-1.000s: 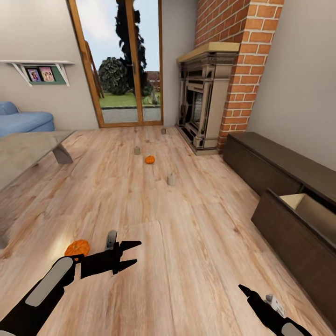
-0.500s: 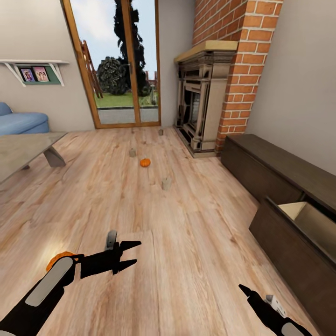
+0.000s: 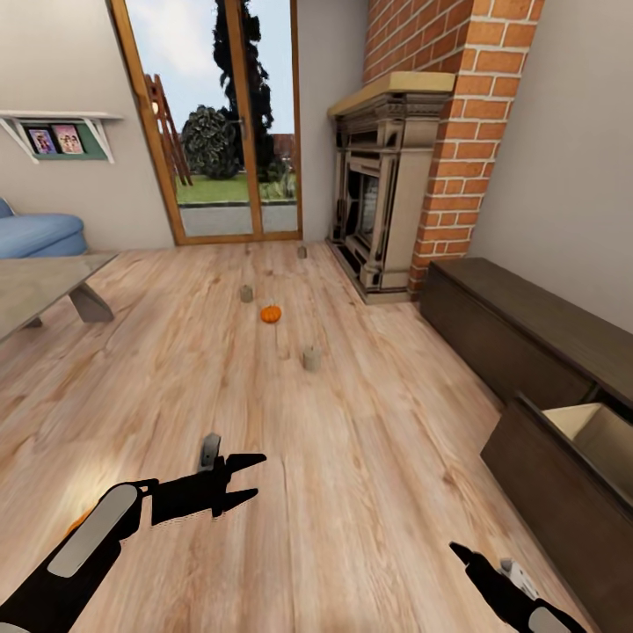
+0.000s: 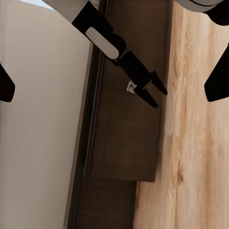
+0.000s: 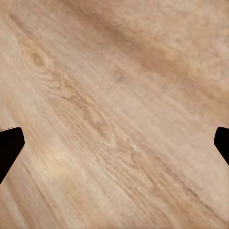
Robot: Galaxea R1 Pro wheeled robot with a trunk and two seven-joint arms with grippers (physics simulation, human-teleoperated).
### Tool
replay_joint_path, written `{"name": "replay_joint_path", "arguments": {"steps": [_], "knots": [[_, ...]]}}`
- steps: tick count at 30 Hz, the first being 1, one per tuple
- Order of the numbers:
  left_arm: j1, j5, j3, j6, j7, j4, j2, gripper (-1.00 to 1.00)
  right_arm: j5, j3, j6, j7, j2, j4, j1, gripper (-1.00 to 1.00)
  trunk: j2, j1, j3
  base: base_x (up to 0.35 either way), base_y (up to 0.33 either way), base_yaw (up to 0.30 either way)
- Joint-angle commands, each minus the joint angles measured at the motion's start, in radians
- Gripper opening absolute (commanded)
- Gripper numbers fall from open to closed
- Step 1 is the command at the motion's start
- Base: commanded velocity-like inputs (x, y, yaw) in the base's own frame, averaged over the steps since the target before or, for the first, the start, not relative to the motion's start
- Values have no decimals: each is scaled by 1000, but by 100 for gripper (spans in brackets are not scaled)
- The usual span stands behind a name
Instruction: Place each of the two pumpkins and all three candles from the living room inside a cabinet in the living room (use any cabinet), then make sure every cabinet is closed, and position the cauldron so it is next to a table in the living room.
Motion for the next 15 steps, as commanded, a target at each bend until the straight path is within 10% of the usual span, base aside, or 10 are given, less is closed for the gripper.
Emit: {"name": "replay_joint_path", "arguments": {"steps": [1,15], "knots": [[-1,-9,-2,0,-10,0,1,100,-6,9,7,1,0,1,0,100,0,0,-1,298,0,0],[-1,-9,-2,0,-10,0,1,100,-7,45,4,-1,0,-1,0,100,0,0,-1,298,0,0]]}}
